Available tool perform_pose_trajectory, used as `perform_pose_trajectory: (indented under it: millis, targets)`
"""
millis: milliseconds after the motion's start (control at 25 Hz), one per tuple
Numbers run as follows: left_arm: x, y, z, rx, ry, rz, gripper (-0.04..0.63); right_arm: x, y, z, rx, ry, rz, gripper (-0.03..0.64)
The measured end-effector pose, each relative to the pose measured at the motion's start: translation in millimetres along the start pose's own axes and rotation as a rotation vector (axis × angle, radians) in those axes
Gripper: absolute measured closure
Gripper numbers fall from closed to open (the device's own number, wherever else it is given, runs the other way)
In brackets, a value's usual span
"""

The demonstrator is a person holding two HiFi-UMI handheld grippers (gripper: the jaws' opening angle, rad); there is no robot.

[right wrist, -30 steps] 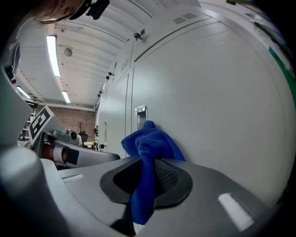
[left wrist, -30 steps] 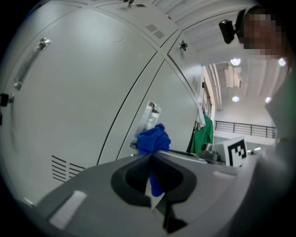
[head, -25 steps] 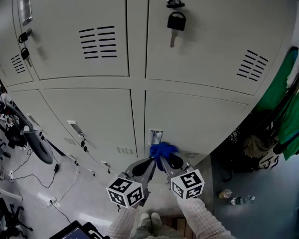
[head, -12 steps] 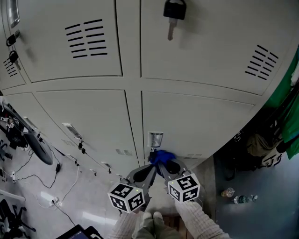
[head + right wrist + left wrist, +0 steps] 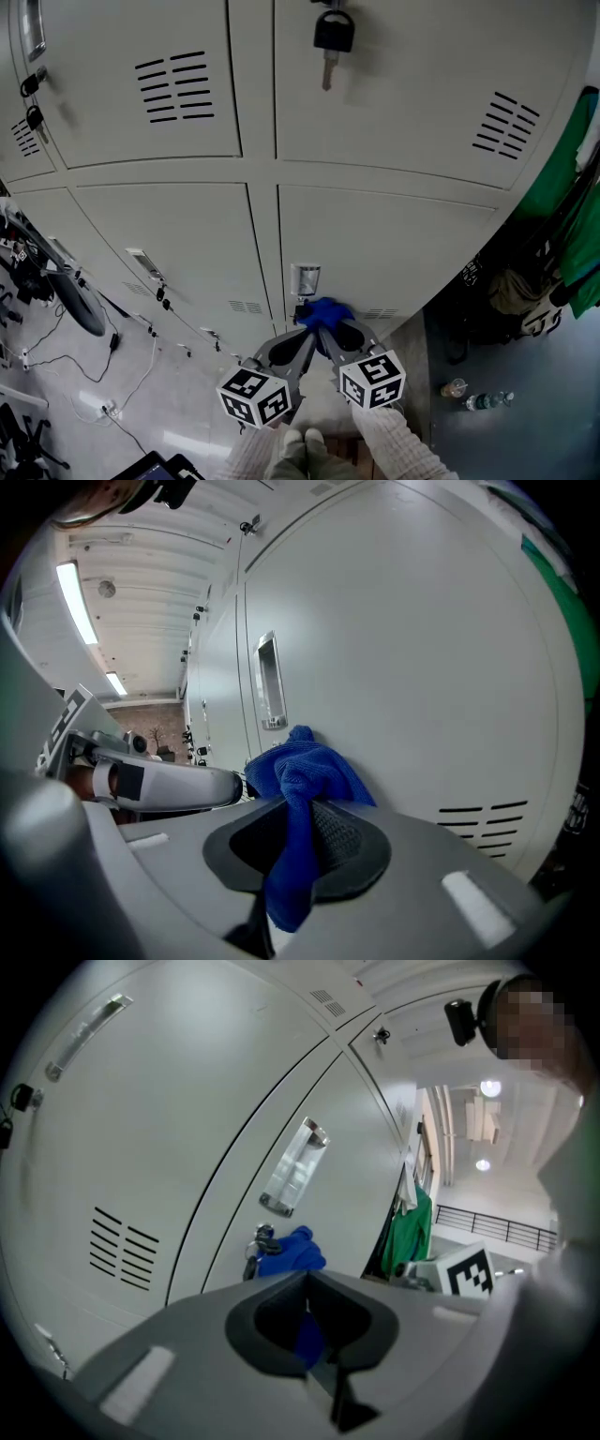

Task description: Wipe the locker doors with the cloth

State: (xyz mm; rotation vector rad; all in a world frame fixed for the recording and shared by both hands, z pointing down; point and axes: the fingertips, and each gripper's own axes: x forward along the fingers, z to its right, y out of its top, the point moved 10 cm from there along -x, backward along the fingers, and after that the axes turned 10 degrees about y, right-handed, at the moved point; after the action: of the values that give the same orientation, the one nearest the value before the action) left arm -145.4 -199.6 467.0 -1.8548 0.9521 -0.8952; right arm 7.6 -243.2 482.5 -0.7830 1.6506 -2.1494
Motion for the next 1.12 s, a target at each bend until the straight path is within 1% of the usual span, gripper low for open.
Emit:
perform_pose_trajectory:
  millis: [120,200,360,560,680,880,1000,1120]
  targets:
    - [-3.1,6.0,8.3,0.010,-0.010,0.017,0.589,-11.5,12.1,-4.5,-0.010,-0.003,0.034,0.560]
    - [-3.9,14.6,16.4,0.032,-0.024,0.031,0.589,-21.1,25.7,-7.4,-0.026,-0.006,0.072,0.560]
    - [-10.5,44.8,35.6,0.092,-0.058,0.093,0.589,-48.1,63.0,-16.0,-0.055,-0.007,0.201,0.560]
    - [-17.1,89.1,59.4,0.170,-0.109,0.199,0.589,-78.0,123.4,-24.1,-0.164,-0.026,0.351,0.560]
    - [-18.7,111.9,73.0,0.218,-0.134,0.247,0.589,-92.5,156.2,-27.1,-0.232,-0.045,0.416,0.560]
    - [-19.2,142.9,88.7,0.266,-0.174,0.321,0.589,-104.5,195.4,-28.1,-0.320,-0.060,0.486,0.560]
    - [-18.0,149.9,90.9,0.298,-0.186,0.327,0.589,-103.5,206.0,-25.1,-0.339,-0.068,0.498,0.560]
    - [-15.5,153.4,90.1,0.312,-0.183,0.329,0.589,-98.8,208.3,-20.4,-0.334,-0.073,0.487,0.560]
